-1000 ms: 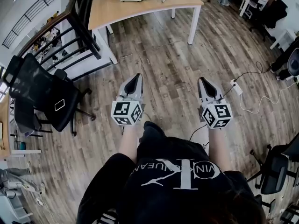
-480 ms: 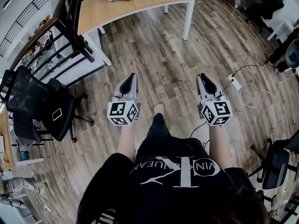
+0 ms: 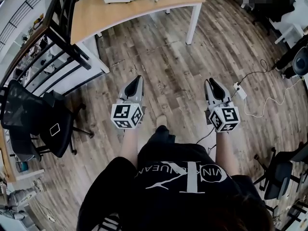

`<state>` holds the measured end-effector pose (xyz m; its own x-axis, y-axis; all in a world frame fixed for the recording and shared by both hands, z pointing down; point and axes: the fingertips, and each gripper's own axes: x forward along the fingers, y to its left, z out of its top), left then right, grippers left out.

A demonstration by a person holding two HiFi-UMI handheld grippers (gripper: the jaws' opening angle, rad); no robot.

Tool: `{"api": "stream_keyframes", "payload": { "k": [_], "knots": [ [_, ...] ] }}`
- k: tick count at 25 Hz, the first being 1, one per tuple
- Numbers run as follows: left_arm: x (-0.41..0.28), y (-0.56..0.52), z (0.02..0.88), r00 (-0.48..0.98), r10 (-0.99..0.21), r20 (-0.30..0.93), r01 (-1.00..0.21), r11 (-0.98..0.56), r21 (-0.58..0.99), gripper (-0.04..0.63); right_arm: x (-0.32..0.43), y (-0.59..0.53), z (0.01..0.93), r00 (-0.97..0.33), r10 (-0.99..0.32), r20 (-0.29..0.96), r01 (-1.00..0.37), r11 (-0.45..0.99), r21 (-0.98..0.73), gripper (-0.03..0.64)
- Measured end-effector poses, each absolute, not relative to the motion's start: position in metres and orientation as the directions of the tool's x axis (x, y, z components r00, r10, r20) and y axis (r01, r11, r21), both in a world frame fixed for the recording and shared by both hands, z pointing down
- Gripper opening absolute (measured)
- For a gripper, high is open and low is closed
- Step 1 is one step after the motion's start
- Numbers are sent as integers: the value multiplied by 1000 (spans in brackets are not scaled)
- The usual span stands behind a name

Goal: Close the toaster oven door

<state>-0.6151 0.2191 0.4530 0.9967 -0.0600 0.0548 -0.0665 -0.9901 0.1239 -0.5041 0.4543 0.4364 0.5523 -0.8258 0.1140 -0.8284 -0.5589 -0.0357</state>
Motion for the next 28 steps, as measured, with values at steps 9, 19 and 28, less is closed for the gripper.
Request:
{"api": "stream_keyframes", "payload": {
  "k": [9,19,28],
  "knots": [
    [-552,145,456,996,-50,70,-60,-988,142,11,-441,386,446,565,-812,144,-815,-577,-55,32],
    [-501,83,454,998,-50,45,-57,-984,169,11,-394,328,443,570,-810,138,-813,-580,-44,32],
    [-479,81,478,993,-24,113,-46,-979,197,11,-365,333,458,608,-774,178,-770,-629,-105,32]
  ]
}}
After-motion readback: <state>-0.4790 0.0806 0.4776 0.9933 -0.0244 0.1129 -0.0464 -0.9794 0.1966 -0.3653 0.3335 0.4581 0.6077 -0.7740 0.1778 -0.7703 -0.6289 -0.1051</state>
